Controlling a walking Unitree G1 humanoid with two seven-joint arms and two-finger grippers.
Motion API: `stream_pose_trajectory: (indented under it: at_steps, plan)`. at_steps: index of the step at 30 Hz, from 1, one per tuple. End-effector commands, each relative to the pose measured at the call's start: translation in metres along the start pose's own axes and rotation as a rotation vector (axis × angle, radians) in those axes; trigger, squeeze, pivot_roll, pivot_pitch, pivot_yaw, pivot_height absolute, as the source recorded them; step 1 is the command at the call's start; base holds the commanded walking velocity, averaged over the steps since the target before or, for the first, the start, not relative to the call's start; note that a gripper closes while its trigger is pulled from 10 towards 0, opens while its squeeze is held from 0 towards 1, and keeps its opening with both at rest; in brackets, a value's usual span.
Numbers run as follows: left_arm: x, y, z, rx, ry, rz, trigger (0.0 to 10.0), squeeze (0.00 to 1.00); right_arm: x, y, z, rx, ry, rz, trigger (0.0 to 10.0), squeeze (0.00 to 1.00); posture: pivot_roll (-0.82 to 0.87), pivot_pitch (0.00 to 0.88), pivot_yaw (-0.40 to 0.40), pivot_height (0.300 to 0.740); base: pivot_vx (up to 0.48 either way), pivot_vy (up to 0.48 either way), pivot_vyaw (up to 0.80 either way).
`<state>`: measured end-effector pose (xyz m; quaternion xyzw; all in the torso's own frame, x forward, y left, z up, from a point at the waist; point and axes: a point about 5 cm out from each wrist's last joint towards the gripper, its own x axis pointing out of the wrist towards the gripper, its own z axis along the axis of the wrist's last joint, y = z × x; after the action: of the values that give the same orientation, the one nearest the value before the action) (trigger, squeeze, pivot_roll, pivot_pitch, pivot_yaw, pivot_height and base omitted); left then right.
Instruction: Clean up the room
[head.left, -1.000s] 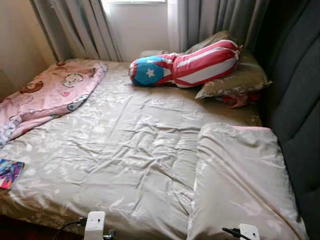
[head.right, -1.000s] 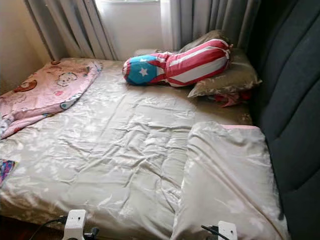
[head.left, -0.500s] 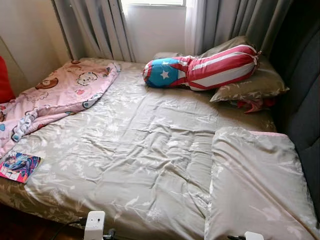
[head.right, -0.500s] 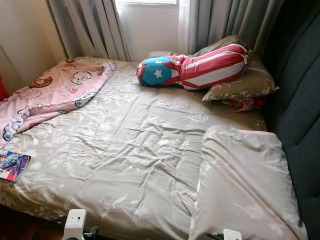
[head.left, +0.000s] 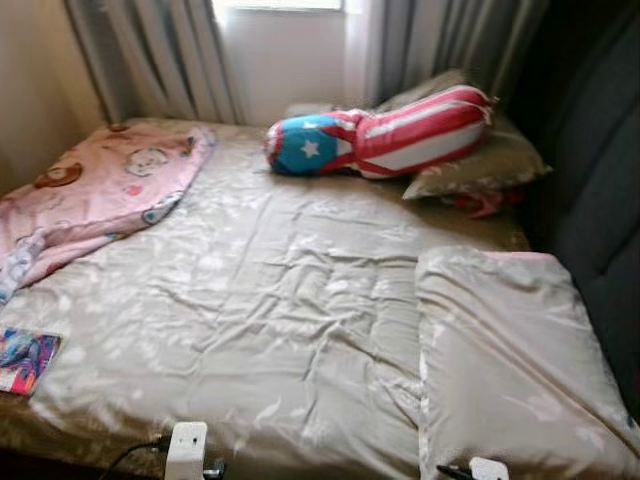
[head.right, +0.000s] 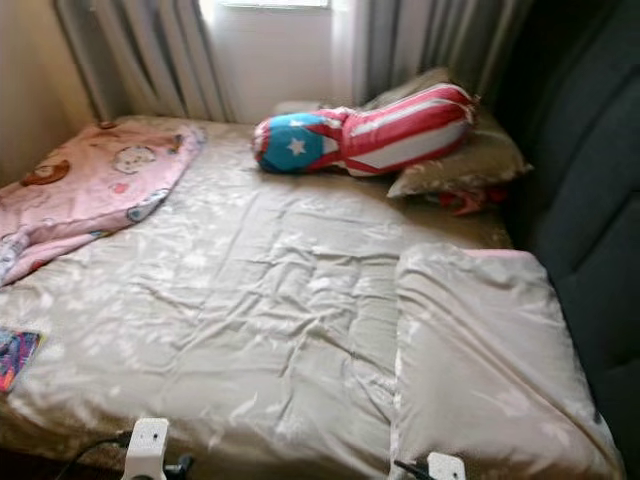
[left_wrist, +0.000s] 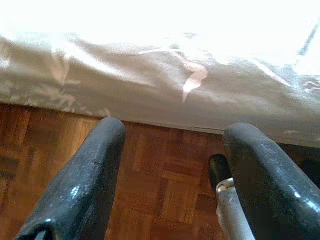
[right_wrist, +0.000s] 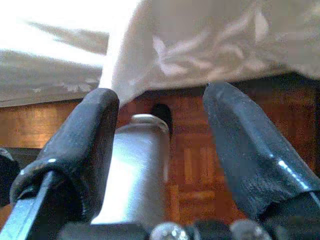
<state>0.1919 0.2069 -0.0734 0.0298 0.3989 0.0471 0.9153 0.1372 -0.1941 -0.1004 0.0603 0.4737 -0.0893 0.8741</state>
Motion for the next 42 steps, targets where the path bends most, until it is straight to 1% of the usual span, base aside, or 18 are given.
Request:
stream_pose_trajectory:
  at_steps: [1,3,6,7,13,18,22,26,29,33,35,38,42]
  plan:
    - [-0.001,0.002,-0.003,0.010,0.011,0.012,10.0,0.00,0.000,-0.001,0.000,-0.008,0.007,-0.005,10.0,0.00,-0.04,0.000,0.011,0.740,0.000,0.368,0.00]
    - [-0.001,0.002,-0.003,0.011,0.011,0.012,10.0,0.00,0.000,-0.005,0.001,-0.008,0.002,-0.007,10.0,0.00,-0.04,0.000,0.011,0.740,0.000,0.369,0.00]
    - [-0.001,0.002,-0.003,0.011,0.011,0.012,10.0,0.00,-0.002,-0.020,0.000,-0.006,0.000,-0.019,10.0,0.00,-0.04,0.000,0.012,0.740,0.000,0.370,0.00]
    - [-0.001,0.002,-0.003,0.012,0.011,0.012,10.0,0.00,-0.003,-0.027,0.000,-0.005,0.001,-0.025,10.0,0.00,-0.04,0.000,0.011,0.740,0.000,0.371,0.00]
    - [-0.001,0.002,-0.003,0.011,0.010,0.012,10.0,0.00,-0.005,-0.037,-0.002,-0.004,0.009,-0.036,10.0,0.00,-0.04,0.000,0.011,0.740,0.000,0.371,0.00]
    - [-0.001,0.003,-0.003,0.010,0.009,0.013,10.0,0.00,-0.005,-0.036,-0.002,-0.003,0.015,-0.037,10.0,0.00,-0.04,0.000,0.010,0.740,0.000,0.370,0.00]
    - [-0.001,0.003,-0.003,0.007,0.010,0.016,10.0,0.00,-0.002,-0.021,0.000,-0.007,0.014,-0.021,10.0,0.00,-0.04,0.000,0.009,0.740,0.000,0.370,0.00]
    - [-0.001,0.004,-0.004,0.006,0.012,0.018,10.0,0.00,-0.001,-0.015,0.000,-0.008,0.010,-0.014,10.0,0.00,-0.04,0.000,0.009,0.740,0.000,0.368,0.00]
    - [-0.001,0.005,-0.005,0.007,0.016,0.021,10.0,0.00,-0.001,-0.007,-0.001,-0.017,0.004,-0.001,10.0,0.00,-0.04,0.000,0.011,0.740,0.000,0.369,0.00]
    - [-0.001,0.005,-0.005,0.008,0.016,0.020,10.0,0.00,-0.002,-0.010,-0.002,-0.017,0.000,0.003,10.0,0.00,-0.04,0.000,0.012,0.740,0.000,0.368,0.00]
    - [-0.001,0.005,-0.005,0.008,0.016,0.020,10.0,0.00,-0.003,-0.016,-0.003,-0.024,0.005,0.001,10.0,0.00,-0.04,0.000,0.014,0.740,0.000,0.368,0.00]
    - [-0.001,0.005,-0.004,0.009,0.016,0.020,10.0,0.00,-0.004,-0.022,-0.005,-0.025,0.012,-0.006,10.0,0.00,-0.04,0.000,0.018,0.740,0.000,0.371,0.00]
    - [-0.001,0.006,-0.004,0.010,0.016,0.021,10.0,0.00,-0.005,-0.026,-0.007,-0.016,0.017,-0.014,10.0,0.00,-0.04,0.000,0.021,0.740,0.000,0.370,0.00]
